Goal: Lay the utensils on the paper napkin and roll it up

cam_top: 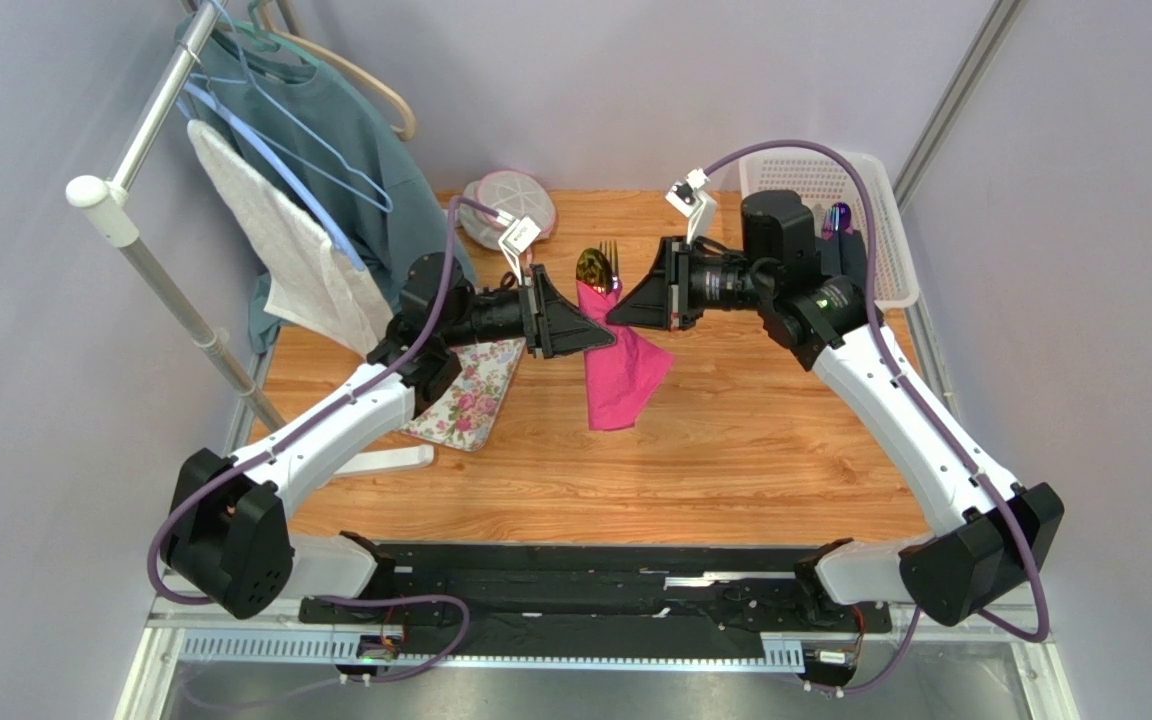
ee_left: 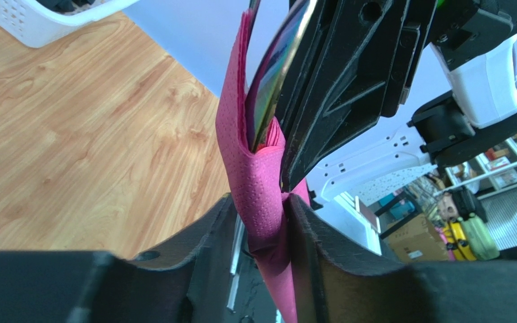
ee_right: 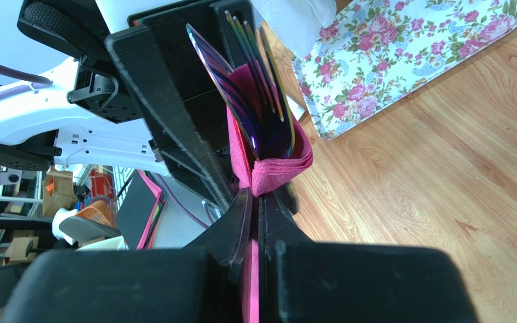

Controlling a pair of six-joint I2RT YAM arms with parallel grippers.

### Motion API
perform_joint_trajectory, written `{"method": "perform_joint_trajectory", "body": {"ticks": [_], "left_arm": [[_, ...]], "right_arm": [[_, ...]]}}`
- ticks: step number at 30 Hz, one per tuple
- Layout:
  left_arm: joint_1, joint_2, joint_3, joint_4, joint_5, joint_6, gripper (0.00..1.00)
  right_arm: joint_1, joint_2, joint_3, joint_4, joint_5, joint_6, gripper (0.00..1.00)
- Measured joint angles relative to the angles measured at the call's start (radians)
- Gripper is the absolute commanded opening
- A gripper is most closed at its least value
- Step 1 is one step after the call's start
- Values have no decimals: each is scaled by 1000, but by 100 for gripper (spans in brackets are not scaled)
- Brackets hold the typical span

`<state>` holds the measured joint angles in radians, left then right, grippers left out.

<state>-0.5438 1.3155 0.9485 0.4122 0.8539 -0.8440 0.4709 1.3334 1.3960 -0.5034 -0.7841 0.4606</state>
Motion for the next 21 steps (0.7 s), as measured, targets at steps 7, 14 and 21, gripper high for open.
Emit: {"method": "perform_joint_trajectory", "body": {"ticks": [7, 14, 21], "left_arm": [[-1, 3, -13, 61, 1, -54, 0], [17, 3, -45, 101, 3, -79, 0], [65, -1, -53, 103, 11, -87, 0]], "right_arm": [[0, 0, 0, 8, 5, 5, 7], [-13, -4, 0, 14, -16, 18, 57], [-85, -51, 0, -18, -51, -29, 71]]}}
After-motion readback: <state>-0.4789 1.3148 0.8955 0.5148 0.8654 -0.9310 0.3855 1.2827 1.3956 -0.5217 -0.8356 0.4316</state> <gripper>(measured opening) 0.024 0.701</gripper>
